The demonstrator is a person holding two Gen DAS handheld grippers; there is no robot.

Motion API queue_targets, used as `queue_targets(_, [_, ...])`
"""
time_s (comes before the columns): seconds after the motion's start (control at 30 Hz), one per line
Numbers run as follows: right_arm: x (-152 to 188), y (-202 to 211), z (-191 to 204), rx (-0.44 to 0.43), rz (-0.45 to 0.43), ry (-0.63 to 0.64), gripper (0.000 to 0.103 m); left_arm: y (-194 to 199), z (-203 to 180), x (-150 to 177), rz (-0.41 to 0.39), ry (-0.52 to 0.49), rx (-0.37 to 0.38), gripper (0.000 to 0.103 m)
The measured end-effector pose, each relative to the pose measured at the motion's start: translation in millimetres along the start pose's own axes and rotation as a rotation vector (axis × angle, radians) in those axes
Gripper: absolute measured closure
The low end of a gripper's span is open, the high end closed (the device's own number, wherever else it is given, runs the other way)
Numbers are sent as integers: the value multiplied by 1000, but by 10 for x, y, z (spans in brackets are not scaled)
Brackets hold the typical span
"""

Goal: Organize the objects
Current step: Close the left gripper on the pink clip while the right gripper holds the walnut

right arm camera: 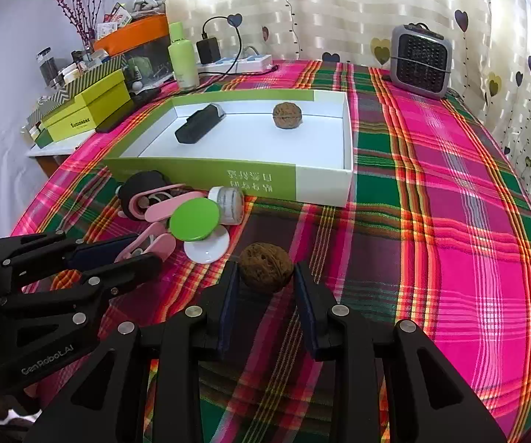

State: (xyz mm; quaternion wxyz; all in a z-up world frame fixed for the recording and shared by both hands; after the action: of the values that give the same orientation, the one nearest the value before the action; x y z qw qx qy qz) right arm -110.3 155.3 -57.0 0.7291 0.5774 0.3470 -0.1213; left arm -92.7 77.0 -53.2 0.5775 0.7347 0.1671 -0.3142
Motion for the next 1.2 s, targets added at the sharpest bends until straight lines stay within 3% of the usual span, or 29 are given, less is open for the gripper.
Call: queue_targets(1.2, [-114, 222, 304, -32, -50, 27, 71, 349, 217, -63, -65, 50, -21, 82])
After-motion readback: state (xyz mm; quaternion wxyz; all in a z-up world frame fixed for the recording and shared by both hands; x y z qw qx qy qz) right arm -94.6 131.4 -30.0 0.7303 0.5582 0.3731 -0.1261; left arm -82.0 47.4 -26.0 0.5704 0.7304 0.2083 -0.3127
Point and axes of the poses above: each gripper's, at about its wrist camera, not at the fingertips, and y roughly against the way its jaws point, z to its left, x to its underside, the point moved 10 cm from there along -y, roughly the way its jaws point, and after that the axes turned 1 degree about y, right-handed, at the moved point
